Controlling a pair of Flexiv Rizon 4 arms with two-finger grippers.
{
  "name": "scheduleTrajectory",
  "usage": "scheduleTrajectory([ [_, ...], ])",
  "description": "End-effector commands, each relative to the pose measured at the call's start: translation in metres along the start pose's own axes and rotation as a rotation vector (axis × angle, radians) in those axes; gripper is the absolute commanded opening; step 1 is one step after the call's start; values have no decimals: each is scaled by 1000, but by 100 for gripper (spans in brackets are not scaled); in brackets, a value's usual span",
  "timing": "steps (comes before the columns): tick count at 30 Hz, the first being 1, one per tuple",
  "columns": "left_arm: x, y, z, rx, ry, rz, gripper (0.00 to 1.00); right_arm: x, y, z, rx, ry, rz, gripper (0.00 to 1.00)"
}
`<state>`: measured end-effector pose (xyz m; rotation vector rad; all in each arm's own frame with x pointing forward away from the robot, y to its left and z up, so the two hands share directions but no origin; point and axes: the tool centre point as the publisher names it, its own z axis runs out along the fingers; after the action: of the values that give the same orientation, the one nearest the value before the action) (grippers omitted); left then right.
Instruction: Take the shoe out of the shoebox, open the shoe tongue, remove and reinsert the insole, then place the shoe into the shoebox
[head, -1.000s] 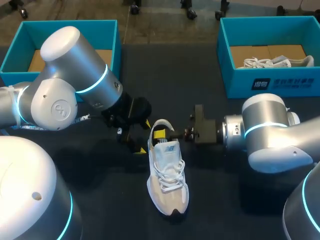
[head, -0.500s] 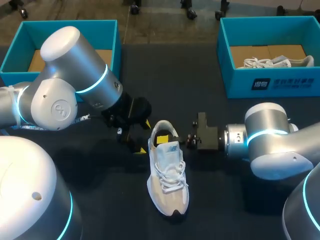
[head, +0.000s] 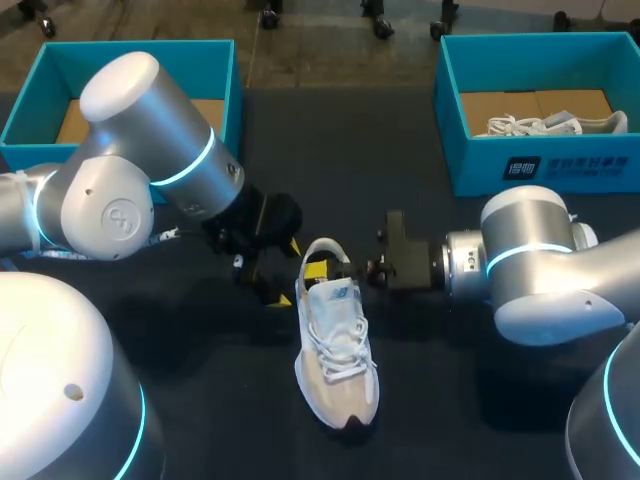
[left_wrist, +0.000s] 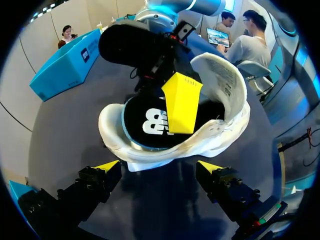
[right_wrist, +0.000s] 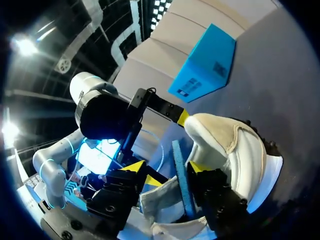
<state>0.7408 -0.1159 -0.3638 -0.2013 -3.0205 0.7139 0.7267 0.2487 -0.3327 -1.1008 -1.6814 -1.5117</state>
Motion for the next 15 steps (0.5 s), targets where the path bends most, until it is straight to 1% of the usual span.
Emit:
scheduleTrajectory([
  [1, 0, 0, -7, -5, 0, 1, 100, 3, 6, -4, 20, -8, 1, 56],
  [5, 0, 0, -10, -11, 1, 11, 100, 4, 8, -8, 35, -20, 4, 55],
  [6, 0, 0, -11, -14, 5, 17, 100, 4, 9, -10, 37, -21, 4, 53],
  [10, 1, 1, -14, -23, 16, 26, 100, 5, 9, -13, 46, -21, 1, 50],
  [15, 0, 6, -20, -29, 30, 35, 100, 6, 10, -15, 54, -24, -10, 55],
])
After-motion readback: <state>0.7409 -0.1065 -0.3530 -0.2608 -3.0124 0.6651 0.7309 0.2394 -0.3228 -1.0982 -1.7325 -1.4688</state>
